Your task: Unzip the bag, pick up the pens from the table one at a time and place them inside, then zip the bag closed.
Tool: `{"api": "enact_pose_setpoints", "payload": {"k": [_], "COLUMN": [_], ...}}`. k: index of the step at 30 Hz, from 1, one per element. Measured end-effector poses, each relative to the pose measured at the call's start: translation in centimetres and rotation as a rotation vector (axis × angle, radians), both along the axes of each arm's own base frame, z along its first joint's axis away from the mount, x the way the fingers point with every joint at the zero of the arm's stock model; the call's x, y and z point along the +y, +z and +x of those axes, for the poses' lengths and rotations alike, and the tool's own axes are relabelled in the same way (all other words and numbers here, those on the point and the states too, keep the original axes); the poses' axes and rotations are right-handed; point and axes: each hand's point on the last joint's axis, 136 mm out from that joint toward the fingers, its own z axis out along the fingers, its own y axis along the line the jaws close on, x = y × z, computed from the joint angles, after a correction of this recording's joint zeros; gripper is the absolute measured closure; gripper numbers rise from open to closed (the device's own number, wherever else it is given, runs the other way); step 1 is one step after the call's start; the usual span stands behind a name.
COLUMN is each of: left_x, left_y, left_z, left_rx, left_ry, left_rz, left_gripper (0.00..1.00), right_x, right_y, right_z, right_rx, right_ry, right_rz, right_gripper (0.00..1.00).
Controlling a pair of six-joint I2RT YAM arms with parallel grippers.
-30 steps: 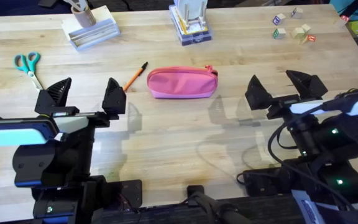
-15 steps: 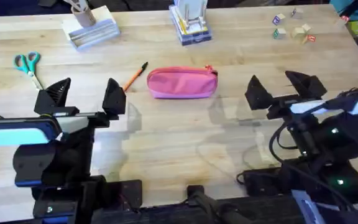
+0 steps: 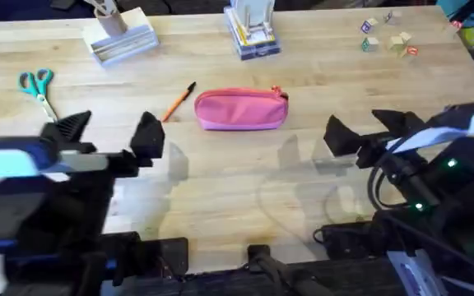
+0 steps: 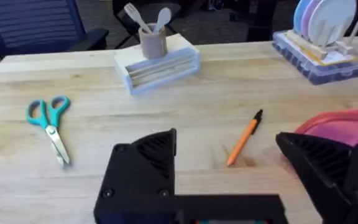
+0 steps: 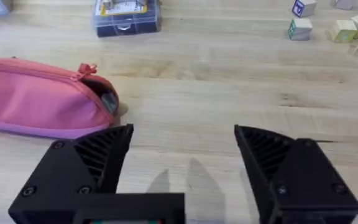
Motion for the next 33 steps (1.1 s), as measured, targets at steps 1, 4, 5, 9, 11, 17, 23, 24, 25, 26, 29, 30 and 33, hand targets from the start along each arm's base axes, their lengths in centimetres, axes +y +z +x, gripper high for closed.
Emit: {"api": "enact_pose_setpoints", "payload": {"k": [1, 4, 5, 9, 11, 17, 23, 24, 25, 26, 29, 30, 33], "left_x": [0.0, 0.0, 0.0, 0.0, 0.0, -0.1, -2.2, -2.6, -3.0, -3.4, -6.2, -6.7, -8.2], "left_y": [1.1, 3.7, 4.3, 5.6, 5.9, 6.5, 4.0, 3.6, 3.1, 2.7, 0.3, 0.1, 0.0], "left_z": [-0.2, -0.6, -0.6, 0.0, 0.6, 2.8, 5.0, 5.2, 5.3, 5.5, 6.4, 6.7, 8.1], "left_rx": [0.003, 0.018, 0.032, 0.122, 0.161, 0.252, 0.364, 0.373, 0.380, 0.384, 0.360, 0.343, 0.263], "left_ry": [0.000, 0.000, 0.000, -0.006, -0.008, -0.026, -0.249, -0.293, -0.339, -0.387, -0.667, -0.703, -0.802], "left_rz": [0.001, 0.003, 0.003, 0.022, 0.029, 0.050, 0.269, 0.309, 0.348, 0.386, 0.548, 0.561, 0.586], "left_gripper": [0.007, 0.008, 0.007, 0.007, 0.007, 0.007, 0.007, 0.007, 0.007, 0.007, 0.008, 0.009, 0.010], "right_x": [0.1, 0.1, 0.2, 0.2, 0.2, 0.2, 0.2, 0.2, 0.2, 0.2, 0.2, 0.2, 0.2], "right_y": [0.3, 2.3, 3.2, 5.9, 6.6, 8.0, 7.9, 7.8, 7.8, 7.8, 7.8, 7.8, 7.8], "right_z": [-0.1, -0.3, -0.3, -0.1, 0.1, 1.4, 2.4, 2.4, 2.4, 2.4, 2.4, 2.4, 2.4], "right_rx": [0.016, 0.031, 0.033, 0.077, 0.113, 0.176, 0.223, 0.226, 0.228, 0.228, 0.228, 0.228, 0.228], "right_ry": [0.003, 0.008, 0.008, 0.009, 0.009, 0.007, 0.002, 0.002, 0.002, 0.002, 0.002, 0.002, 0.002], "right_rz": [0.003, 0.005, 0.005, 0.005, 0.005, 0.017, 0.027, 0.027, 0.027, 0.027, 0.027, 0.027, 0.027], "right_gripper": [0.005, 0.005, 0.005, 0.004, 0.005, 0.004, 0.004, 0.004, 0.004, 0.004, 0.004, 0.004, 0.004]}}
